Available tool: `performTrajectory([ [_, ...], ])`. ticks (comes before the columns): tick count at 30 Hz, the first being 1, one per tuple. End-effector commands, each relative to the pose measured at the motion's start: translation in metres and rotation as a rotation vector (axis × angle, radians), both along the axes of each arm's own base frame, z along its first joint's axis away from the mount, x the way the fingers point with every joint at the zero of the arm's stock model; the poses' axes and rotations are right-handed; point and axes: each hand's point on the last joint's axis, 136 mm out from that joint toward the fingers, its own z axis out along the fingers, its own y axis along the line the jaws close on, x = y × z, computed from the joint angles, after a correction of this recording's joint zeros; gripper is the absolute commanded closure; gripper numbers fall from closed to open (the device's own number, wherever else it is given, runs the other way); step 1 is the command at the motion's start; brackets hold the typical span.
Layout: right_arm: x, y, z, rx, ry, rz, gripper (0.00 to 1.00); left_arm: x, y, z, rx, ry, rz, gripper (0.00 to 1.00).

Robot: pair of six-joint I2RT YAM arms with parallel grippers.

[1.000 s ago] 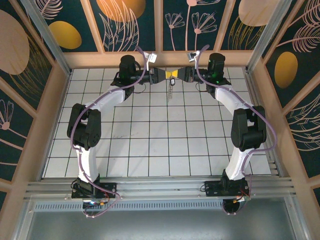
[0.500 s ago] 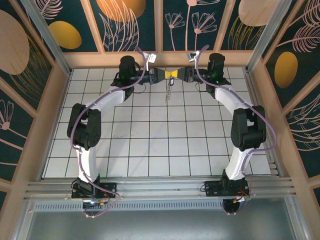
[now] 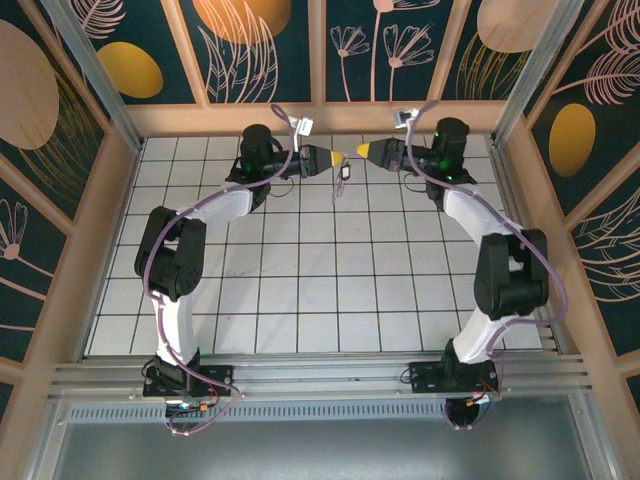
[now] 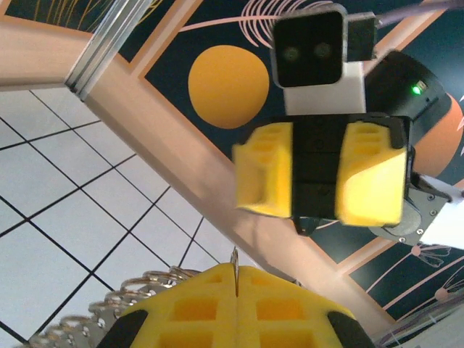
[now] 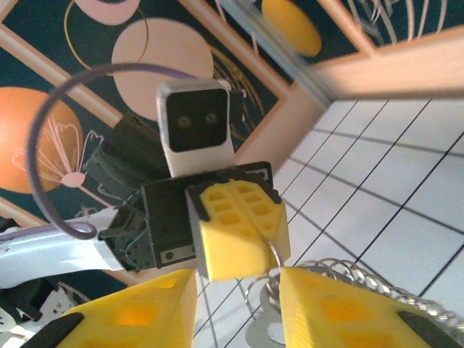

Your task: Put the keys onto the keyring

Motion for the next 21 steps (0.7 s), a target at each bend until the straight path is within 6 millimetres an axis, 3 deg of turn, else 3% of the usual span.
performTrajectory([
  [1, -0.017, -0.012, 0.026, 0.021, -0.139, -0.057, 0.61, -0.018, 0.006, 0.052, -0.095, -0.127, -0.012, 1.0],
  [8, -0.045, -0.012, 0.002, 0.007, -0.182, -0.078, 0.53, -0.034, 0.008, 0.068, -0.142, -0.14, -0.042, 1.0],
  [12, -0.051, -0.011, -0.004, 0.01, -0.204, -0.075, 0.5, -0.045, 0.005, 0.078, -0.158, -0.152, -0.067, 1.0],
  [21, -0.057, 0.003, 0.009, 0.033, -0.276, -0.008, 0.48, -0.063, -0.003, 0.09, -0.17, -0.17, -0.111, 1.0],
])
